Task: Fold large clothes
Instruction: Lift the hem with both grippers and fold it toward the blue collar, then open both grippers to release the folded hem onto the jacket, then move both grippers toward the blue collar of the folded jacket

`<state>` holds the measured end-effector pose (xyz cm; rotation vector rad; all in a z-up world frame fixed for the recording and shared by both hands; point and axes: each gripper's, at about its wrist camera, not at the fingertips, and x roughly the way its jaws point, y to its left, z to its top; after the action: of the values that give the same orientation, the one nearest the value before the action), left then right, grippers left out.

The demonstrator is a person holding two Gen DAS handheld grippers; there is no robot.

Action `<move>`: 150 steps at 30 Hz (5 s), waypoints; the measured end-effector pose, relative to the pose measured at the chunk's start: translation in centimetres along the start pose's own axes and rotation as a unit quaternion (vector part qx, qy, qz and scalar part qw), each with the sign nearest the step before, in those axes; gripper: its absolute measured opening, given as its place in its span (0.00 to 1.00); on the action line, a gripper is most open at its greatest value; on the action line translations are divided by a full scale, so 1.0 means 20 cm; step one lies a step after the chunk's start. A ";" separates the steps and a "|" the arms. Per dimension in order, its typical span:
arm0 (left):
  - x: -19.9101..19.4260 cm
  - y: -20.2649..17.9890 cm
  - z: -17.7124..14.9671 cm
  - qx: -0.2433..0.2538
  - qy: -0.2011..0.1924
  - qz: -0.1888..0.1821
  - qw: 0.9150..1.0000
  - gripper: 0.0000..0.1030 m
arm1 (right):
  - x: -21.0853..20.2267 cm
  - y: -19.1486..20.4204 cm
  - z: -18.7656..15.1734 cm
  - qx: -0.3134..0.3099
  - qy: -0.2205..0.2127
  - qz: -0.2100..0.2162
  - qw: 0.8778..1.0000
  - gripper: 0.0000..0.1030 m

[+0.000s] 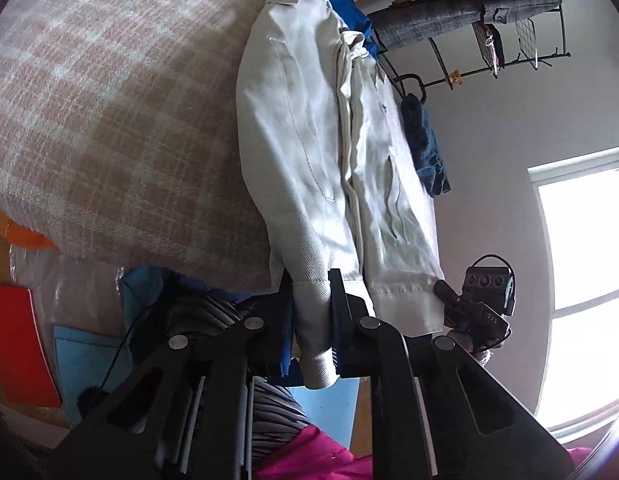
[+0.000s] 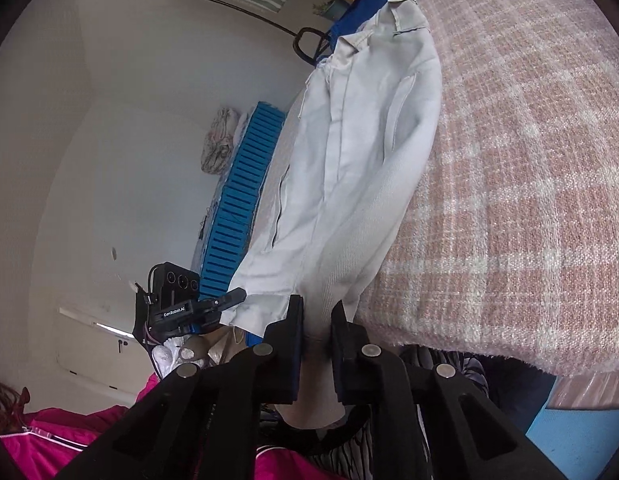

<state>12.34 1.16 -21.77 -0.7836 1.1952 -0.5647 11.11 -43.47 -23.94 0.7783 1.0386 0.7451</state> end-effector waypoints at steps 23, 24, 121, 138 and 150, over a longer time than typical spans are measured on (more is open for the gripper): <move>0.25 -0.16 0.86 -0.053 -0.062 0.022 0.996 0.12 | 0.04 -0.11 0.81 0.068 -0.098 -0.038 0.992 0.08; 0.29 -0.15 0.88 -0.057 -0.063 0.032 0.996 0.12 | 0.05 -0.14 0.84 0.075 -0.096 -0.046 0.991 0.08; 0.32 -0.15 0.88 0.183 -0.122 0.210 0.953 0.19 | -0.02 0.09 0.83 -0.192 -0.124 -0.269 0.935 0.34; 0.57 -0.12 0.99 0.193 -0.068 0.224 0.953 0.21 | 0.48 -0.03 0.91 -0.219 -0.018 -0.334 0.916 0.32; 0.30 -0.39 1.58 0.207 -0.140 0.192 0.949 0.42 | 0.08 0.16 1.42 -0.193 -0.076 -0.260 0.943 0.53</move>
<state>44.46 -0.78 -13.90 -0.2491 0.8915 -0.3462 37.57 -46.10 -13.34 0.1974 0.8664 0.4025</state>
